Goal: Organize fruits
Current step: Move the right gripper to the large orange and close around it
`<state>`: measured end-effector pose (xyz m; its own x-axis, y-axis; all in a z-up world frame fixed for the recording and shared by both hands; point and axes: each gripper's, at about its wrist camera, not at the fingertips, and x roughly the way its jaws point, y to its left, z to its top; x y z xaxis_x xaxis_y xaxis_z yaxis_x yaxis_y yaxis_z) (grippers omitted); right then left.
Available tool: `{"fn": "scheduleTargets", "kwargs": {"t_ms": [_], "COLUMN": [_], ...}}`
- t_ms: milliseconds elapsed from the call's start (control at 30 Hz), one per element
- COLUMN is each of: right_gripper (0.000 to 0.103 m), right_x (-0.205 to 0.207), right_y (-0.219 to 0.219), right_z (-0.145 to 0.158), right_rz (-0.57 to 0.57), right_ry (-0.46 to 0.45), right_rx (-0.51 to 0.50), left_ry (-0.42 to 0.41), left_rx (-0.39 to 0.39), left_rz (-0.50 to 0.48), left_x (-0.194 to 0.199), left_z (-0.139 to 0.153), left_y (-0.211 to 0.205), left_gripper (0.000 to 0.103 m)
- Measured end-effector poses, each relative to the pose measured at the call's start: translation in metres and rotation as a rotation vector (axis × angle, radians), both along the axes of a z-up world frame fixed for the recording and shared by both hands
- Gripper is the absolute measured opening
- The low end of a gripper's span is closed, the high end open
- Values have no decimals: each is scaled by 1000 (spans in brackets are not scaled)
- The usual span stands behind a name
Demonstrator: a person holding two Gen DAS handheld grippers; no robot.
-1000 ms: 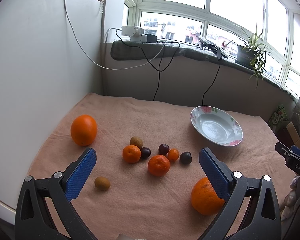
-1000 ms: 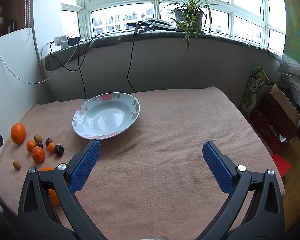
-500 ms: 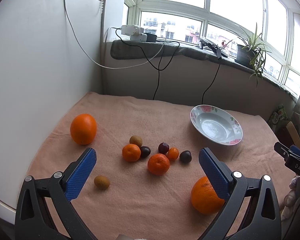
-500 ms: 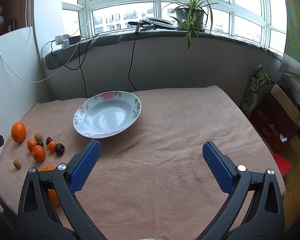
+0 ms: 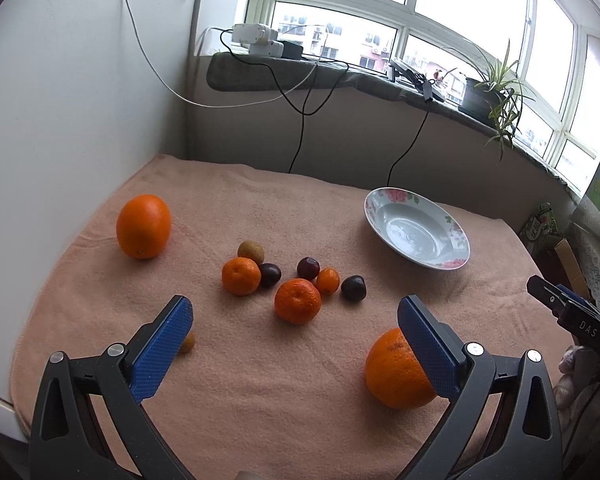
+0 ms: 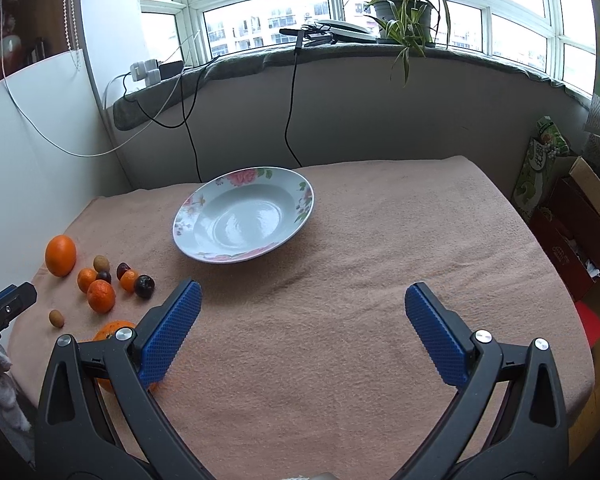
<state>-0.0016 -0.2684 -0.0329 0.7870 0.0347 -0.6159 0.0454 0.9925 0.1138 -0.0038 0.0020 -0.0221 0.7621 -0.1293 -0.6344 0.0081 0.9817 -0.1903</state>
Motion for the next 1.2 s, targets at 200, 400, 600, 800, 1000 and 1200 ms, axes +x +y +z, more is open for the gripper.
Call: {"fn": "scheduleTargets", "kwargs": {"t_ms": [200, 400, 600, 800, 1000, 1200], "right_gripper": [103, 103, 103, 86, 82, 79], "right_x": [8, 16, 23, 27, 29, 32], "right_y": [2, 9, 16, 29, 42, 51], "right_z": [-13, -24, -35, -43, -48, -53], "right_rz": [96, 175, 246, 317, 368, 399], "right_ry": [64, 122, 171, 213, 242, 268], "right_rx": [114, 206, 282, 334, 356, 370], "left_ry": [46, 98, 132, 164, 189, 205], "left_rx": [-107, -188, -224, -242, -243, -242], "left_rz": [-73, -144, -200, -238, -268, -293], "left_x": [-2, -1, 0, 0, -1, -1], "left_z": [-10, -20, -29, -38, -45, -50], "left_y": [-2, -8, -14, -21, -30, -35], "left_gripper": [101, 90, 80, 76, 72, 67]}}
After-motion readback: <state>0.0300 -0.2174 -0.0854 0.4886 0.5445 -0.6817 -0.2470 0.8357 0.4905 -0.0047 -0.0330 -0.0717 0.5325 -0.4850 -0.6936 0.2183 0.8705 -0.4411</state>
